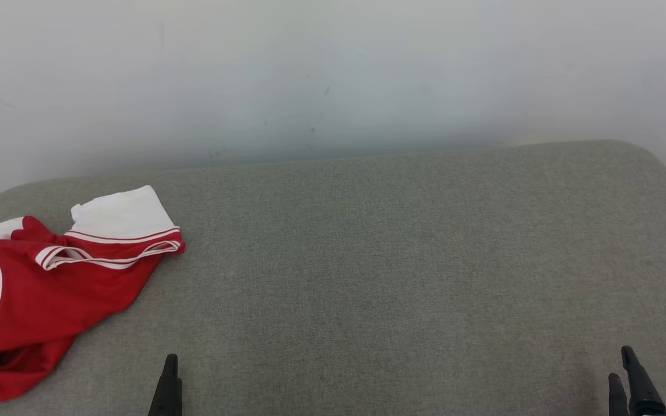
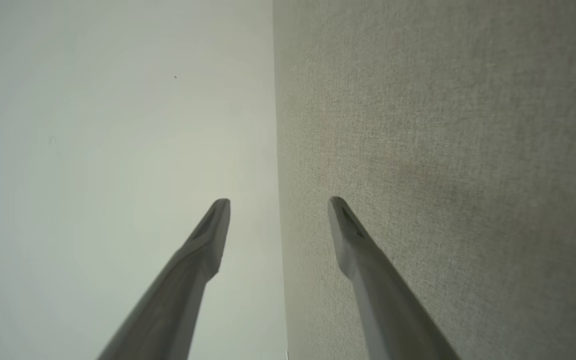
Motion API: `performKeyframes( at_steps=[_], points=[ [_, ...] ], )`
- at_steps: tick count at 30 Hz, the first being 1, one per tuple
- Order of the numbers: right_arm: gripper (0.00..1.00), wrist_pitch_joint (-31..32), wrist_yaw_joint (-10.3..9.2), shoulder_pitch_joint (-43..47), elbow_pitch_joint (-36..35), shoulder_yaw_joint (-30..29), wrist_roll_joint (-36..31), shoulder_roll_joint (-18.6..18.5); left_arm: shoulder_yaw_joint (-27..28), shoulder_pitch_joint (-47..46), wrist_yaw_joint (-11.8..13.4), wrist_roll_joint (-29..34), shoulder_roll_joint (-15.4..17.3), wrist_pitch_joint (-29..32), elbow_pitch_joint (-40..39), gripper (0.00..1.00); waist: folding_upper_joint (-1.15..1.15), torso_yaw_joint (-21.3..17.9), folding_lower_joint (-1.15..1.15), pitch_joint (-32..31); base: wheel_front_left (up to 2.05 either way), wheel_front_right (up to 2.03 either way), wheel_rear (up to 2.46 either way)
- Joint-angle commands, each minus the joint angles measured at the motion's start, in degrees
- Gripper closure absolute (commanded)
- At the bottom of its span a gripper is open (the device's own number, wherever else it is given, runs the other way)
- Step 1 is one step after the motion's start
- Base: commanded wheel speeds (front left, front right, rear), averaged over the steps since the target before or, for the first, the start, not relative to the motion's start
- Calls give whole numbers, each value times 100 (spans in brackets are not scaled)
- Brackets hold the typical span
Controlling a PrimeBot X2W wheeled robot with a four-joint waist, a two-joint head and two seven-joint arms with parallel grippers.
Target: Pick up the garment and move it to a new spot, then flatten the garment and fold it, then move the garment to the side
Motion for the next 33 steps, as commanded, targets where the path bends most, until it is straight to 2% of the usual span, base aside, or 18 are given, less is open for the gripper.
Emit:
performKeyframes(
  at_steps=[1, 9, 11, 22, 30, 33],
  points=[
    [0, -42, 1, -140, -55, 66, -132, -98, -27, -34, -20, 135, 66, -42, -116, 0, 0, 0, 0, -3, 0, 0, 0],
    [0, -185, 1, -240, 23, 204, -1059, -51, 124, 55, -28, 1159, 23, -174, -245, 0, 0, -1, 0, -42, 0, 0, 0],
    [0, -230, 1, -254, 61, 276, -1557, -35, 190, 86, -31, 1593, -14, -218, -281, 0, 0, 2, 0, -65, 0, 0, 0],
    [0, -385, 1, -350, 58, 504, -3476, 50, 394, 227, -36, 2913, -64, -365, -311, 0, 0, 13, 0, -124, 0, 0, 0],
    [0, -489, 2, -385, -95, 679, -4555, 94, 373, 227, 239, 4032, -64, -463, -562, 0, 0, 14, 0, -125, 0, 0, 0],
    [0, -516, 2, -426, -101, 774, -4822, 72, 359, 239, 308, 4260, -64, -487, -633, 0, 0, -2, 0, -122, 0, 0, 0]
  ],
)
